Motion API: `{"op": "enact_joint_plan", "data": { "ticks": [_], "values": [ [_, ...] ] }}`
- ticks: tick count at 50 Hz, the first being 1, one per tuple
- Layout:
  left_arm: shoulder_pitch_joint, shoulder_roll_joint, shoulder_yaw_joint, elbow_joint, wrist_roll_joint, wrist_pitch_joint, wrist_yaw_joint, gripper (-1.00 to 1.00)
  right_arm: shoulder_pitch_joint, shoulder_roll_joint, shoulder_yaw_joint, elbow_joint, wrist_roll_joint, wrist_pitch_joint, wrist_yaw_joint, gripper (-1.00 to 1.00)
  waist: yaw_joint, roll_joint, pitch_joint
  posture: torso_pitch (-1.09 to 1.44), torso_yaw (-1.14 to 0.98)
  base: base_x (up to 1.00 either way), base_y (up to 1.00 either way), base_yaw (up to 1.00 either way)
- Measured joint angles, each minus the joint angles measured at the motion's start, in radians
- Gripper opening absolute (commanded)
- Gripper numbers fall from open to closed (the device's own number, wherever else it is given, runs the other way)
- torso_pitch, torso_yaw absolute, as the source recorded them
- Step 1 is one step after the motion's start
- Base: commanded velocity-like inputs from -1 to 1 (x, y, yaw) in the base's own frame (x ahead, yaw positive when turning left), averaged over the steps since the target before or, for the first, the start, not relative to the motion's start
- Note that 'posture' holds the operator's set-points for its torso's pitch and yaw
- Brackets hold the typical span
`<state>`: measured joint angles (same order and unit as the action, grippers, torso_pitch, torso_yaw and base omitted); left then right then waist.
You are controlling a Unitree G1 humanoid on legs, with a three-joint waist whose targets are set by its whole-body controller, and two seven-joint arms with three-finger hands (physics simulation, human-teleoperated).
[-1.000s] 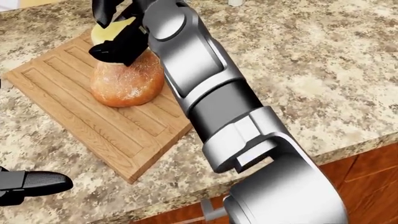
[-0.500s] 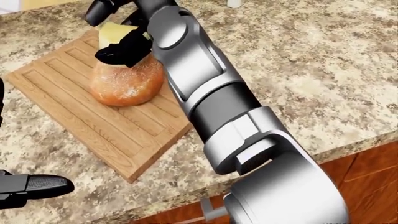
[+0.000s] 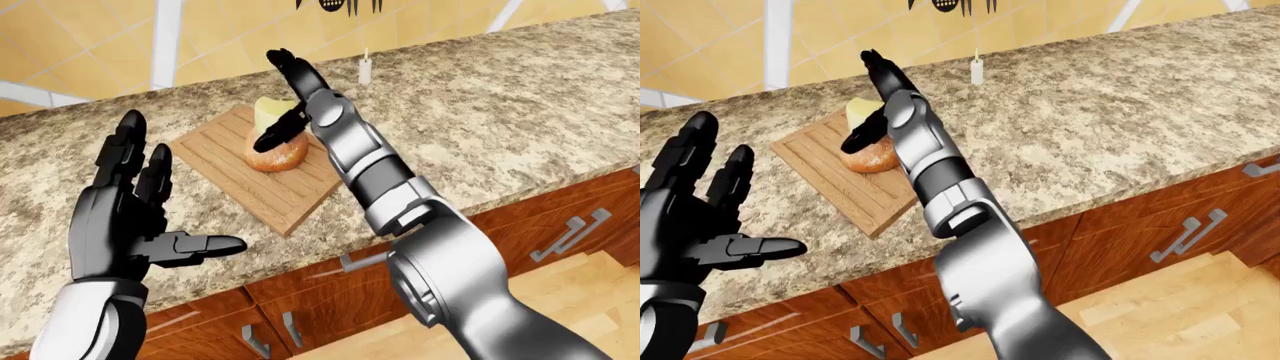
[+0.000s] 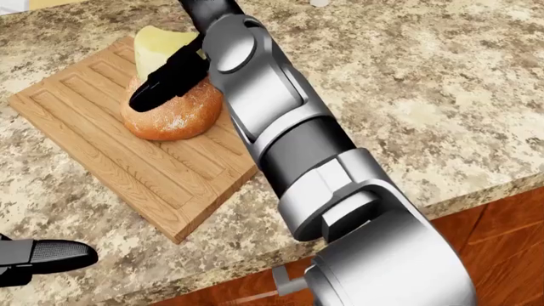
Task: Pick up the wedge of cheese and place it on the slice of bread to prepare a simple cheese on bread dish.
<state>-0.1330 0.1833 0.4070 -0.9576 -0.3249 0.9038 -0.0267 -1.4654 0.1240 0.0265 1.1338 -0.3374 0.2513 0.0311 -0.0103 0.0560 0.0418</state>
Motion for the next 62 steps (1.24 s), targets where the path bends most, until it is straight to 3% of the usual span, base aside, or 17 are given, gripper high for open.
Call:
{"op": "enact_joint_plan", "data": {
  "ticks": [10,22,33,45,54,58,62],
  "values": [
    [-0.015,0.006,-0.001,-0.005,-0.006,0.019,0.009,1.0,0.021,-0.034,-0.002,-0.125,0.004,0.057,0.034,0.95,0.002,-0.005,0.003,0.0,0.0,0.0,0.0,0.0],
    [-0.095,0.042,0.02,-0.062,-0.052,0.122,0.051,1.0,0.232,-0.127,-0.007,-0.762,0.017,0.353,0.156,0.95,0.011,-0.021,0.007,0.0,0.0,0.0,0.0,0.0],
    [-0.146,0.162,0.039,-0.071,-0.248,0.172,0.214,1.0,0.364,-0.275,-0.073,-1.171,0.069,0.586,0.212,1.0,0.009,-0.023,0.008,0.0,0.0,0.0,0.0,0.0],
    [-0.165,0.227,0.091,-0.073,-0.392,0.184,0.317,1.0,0.544,-0.383,-0.122,-1.559,0.13,0.787,0.265,1.0,0.009,-0.025,0.013,0.0,0.0,0.0,0.0,0.0],
    [-0.254,0.288,0.137,-0.065,-0.518,0.238,0.415,1.0,0.694,-0.464,-0.242,-1.751,0.217,0.876,0.274,1.0,0.01,-0.03,0.016,0.0,0.0,0.0,0.0,0.0],
    [-0.292,0.341,0.133,-0.053,-0.606,0.248,0.487,1.0,0.73,-0.505,-0.325,-1.818,0.292,0.909,0.263,1.0,0.009,-0.029,0.017,0.0,0.0,0.0,0.0,0.0],
    [-0.329,0.412,0.137,-0.034,-0.726,0.249,0.578,1.0,0.7,-0.556,-0.42,-1.889,0.399,0.965,0.227,1.0,0.008,-0.027,0.021,0.0,0.0,0.0,0.0,0.0]
  ]
}}
